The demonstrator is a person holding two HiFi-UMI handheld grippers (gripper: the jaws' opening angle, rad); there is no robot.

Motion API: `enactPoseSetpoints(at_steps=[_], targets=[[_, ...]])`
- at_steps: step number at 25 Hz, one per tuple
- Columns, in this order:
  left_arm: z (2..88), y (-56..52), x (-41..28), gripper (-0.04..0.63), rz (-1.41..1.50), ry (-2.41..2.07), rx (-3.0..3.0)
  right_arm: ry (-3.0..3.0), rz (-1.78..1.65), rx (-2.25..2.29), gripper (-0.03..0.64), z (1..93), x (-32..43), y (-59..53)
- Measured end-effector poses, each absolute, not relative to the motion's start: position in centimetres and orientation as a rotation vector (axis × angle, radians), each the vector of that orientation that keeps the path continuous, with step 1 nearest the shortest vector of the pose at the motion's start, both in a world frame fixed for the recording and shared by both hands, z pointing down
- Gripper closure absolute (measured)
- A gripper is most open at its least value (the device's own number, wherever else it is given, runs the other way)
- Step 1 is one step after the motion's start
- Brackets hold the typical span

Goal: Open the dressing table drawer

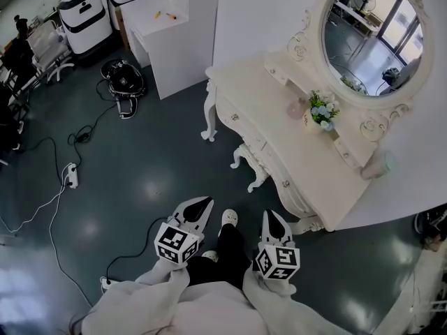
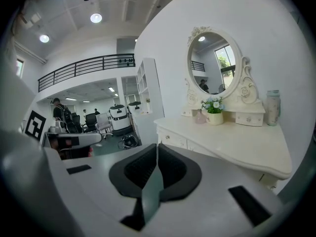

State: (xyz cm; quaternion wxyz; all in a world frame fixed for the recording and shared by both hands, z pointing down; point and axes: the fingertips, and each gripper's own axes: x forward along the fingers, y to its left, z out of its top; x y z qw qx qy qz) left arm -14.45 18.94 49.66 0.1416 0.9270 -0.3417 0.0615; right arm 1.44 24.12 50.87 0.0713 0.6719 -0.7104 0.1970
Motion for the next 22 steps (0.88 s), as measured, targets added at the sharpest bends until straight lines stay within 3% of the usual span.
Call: enactPoseSetpoints(at_steps=[22], targets=[[49.2,5.2,-6.0,0.578,0.173,-0.981,2.68,-2.135,0.596,2.033,0.581,50.6,10.1,10.5]])
